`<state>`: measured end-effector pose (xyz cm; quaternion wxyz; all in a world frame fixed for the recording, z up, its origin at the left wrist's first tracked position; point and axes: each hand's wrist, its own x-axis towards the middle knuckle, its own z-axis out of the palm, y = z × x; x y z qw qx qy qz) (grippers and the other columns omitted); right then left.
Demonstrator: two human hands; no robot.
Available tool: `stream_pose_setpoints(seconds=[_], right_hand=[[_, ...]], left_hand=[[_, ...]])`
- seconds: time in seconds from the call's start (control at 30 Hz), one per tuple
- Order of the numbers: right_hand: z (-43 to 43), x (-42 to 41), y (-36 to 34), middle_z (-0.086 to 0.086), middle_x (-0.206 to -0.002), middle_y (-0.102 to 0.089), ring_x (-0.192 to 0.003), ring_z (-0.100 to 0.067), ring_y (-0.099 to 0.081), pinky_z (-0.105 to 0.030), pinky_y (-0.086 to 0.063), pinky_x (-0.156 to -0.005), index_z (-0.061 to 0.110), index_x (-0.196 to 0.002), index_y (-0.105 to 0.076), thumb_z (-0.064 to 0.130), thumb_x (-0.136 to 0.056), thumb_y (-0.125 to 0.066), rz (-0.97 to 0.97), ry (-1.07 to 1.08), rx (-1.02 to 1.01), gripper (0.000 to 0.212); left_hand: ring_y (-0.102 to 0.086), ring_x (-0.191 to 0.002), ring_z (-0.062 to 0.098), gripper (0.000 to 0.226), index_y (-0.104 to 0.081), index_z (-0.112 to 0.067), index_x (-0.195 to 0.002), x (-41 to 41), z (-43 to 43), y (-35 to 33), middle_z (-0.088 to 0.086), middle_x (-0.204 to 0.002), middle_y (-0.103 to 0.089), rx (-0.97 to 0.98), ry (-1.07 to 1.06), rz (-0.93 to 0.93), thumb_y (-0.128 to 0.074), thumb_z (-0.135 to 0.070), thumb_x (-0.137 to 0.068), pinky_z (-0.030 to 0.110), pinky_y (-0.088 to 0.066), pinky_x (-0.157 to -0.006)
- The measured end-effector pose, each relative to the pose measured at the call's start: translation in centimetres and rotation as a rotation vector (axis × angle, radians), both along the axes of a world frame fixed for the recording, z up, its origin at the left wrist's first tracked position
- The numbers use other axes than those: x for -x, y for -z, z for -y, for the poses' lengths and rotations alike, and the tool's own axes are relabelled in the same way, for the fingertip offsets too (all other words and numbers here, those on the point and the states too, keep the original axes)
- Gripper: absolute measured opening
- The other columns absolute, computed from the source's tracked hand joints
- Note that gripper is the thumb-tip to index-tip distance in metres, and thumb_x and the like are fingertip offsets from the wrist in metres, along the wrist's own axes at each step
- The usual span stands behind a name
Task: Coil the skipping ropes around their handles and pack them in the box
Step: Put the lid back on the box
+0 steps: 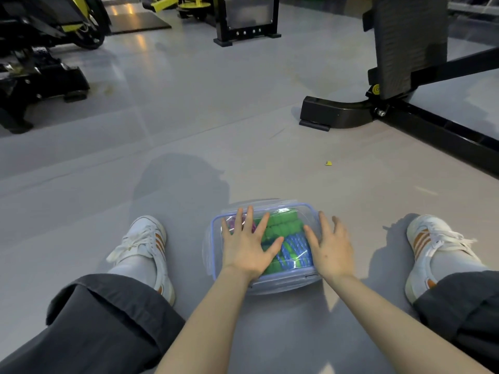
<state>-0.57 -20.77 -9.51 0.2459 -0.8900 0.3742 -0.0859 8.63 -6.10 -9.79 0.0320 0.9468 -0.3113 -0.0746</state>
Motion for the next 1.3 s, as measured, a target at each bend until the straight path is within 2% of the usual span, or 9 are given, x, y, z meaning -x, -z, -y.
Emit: stream_pose_setpoints(seconds=[0.13,0.3,0.47,0.53,0.63,0.8,0.9,1.17,1.3], right_hand=[[-3.3,1.7,-0.4,-0.024,-0.136,-0.04,-0.123,-0.041,-0.039,-0.047,-0.03,-0.1,0.012,-0.141,-0.036,0.035,-0.088,-0.059,0.25,0.433,0.051,0.062],[-8.1,1.7,1.0,-0.015,-0.112,-0.06,-0.105,-0.034,-0.056,-0.045,-0.044,-0.097,0.002,-0.12,-0.052,0.045,-0.081,-0.066,0.447,0.907,-1.017,0.059],[-5.6,1.3,0.4,-0.009,-0.089,-0.059,-0.086,-0.028,-0.056,-0.034,-0.042,-0.078,0.002,-0.106,-0.051,0.038,-0.088,-0.058,0.438,0.634,-0.783,0.04],[-3.0,1.6,-0.3,-0.013,-0.109,-0.06,-0.102,-0.03,-0.057,-0.033,-0.04,-0.086,0.008,-0.124,-0.046,0.033,-0.089,-0.059,0.424,0.531,-0.657,0.045],[-0.3,1.1,-1.0,-0.022,-0.133,-0.049,-0.119,-0.037,-0.05,-0.04,-0.039,-0.096,0.014,-0.144,-0.029,0.036,-0.096,-0.046,0.214,0.339,-0.432,0.056],[-0.7,1.0,-0.6,-0.019,-0.129,-0.042,-0.113,-0.039,-0.05,-0.044,-0.039,-0.092,0.022,-0.149,-0.016,0.044,-0.099,-0.022,0.044,0.243,-0.23,0.054],[-0.6,0.8,-0.3,-0.022,-0.129,-0.042,-0.113,-0.04,-0.05,-0.043,-0.039,-0.092,0.02,-0.149,-0.015,0.041,-0.1,-0.021,0.023,0.22,-0.227,0.053],[-1.2,1.3,-0.2,-0.02,-0.117,-0.048,-0.108,-0.036,-0.044,-0.044,-0.033,-0.089,0.005,-0.131,-0.045,0.027,-0.099,-0.036,-0.055,0.226,0.131,0.04],[-3.3,1.2,0.0,-0.022,-0.138,-0.041,-0.12,-0.037,-0.038,-0.039,-0.031,-0.1,-0.007,-0.138,-0.032,0.007,-0.094,-0.035,0.03,0.213,-0.004,0.046]], left_hand=[[0.01,-0.147,0.022,0.071,-0.004,-0.038,-0.151,0.2,0.1,-0.2,0.001,-0.161,0.004,-0.014,-0.012,-0.001,-0.011,-0.072,-0.089,0.053,0.004,-0.114],[0.005,-0.147,0.025,0.069,-0.01,-0.035,-0.151,1.1,0.3,-0.5,0.004,-0.16,-0.001,-0.014,-0.059,0.008,-0.016,-0.068,-0.092,0.055,-0.005,-0.114],[-0.051,-0.105,0.037,0.062,-0.051,-0.021,-0.133,3.4,0.7,-1.9,0.024,-0.119,-0.054,-0.096,-0.166,0.178,-0.02,-0.058,-0.094,0.047,-0.027,-0.091],[-0.056,-0.061,0.03,0.053,-0.073,-0.016,-0.095,4.2,0.4,-1.6,0.016,-0.07,-0.06,-0.011,-0.151,0.271,-0.031,-0.048,-0.088,0.039,-0.026,-0.069],[-0.052,-0.042,0.025,0.03,-0.071,-0.017,-0.067,4.8,0.4,-0.8,0.007,-0.053,-0.054,0.072,-0.112,0.237,-0.056,-0.041,-0.078,0.031,-0.035,-0.062],[-0.064,-0.088,0.032,0.033,-0.068,-0.011,-0.101,3.8,1.8,-0.3,0.019,-0.105,-0.064,0.303,-0.175,0.022,-0.041,-0.025,-0.089,0.04,-0.05,-0.072],[-0.013,-0.146,0.023,0.05,-0.019,-0.012,-0.151,3.1,1.9,0.5,0.01,-0.16,-0.009,0.332,-0.139,-0.204,-0.026,-0.027,-0.104,0.037,-0.015,-0.116],[0.001,-0.147,0.022,0.061,0.004,-0.015,-0.153,3.5,1.9,-0.1,0.013,-0.159,0.009,0.257,-0.164,-0.271,-0.021,-0.041,-0.103,0.033,-0.001,-0.119],[-0.006,-0.147,0.023,0.061,0.0,-0.02,-0.153,3.4,2.0,0.1,0.009,-0.16,0.007,0.337,-0.203,-0.347,-0.025,-0.042,-0.103,0.035,-0.015,-0.116]])
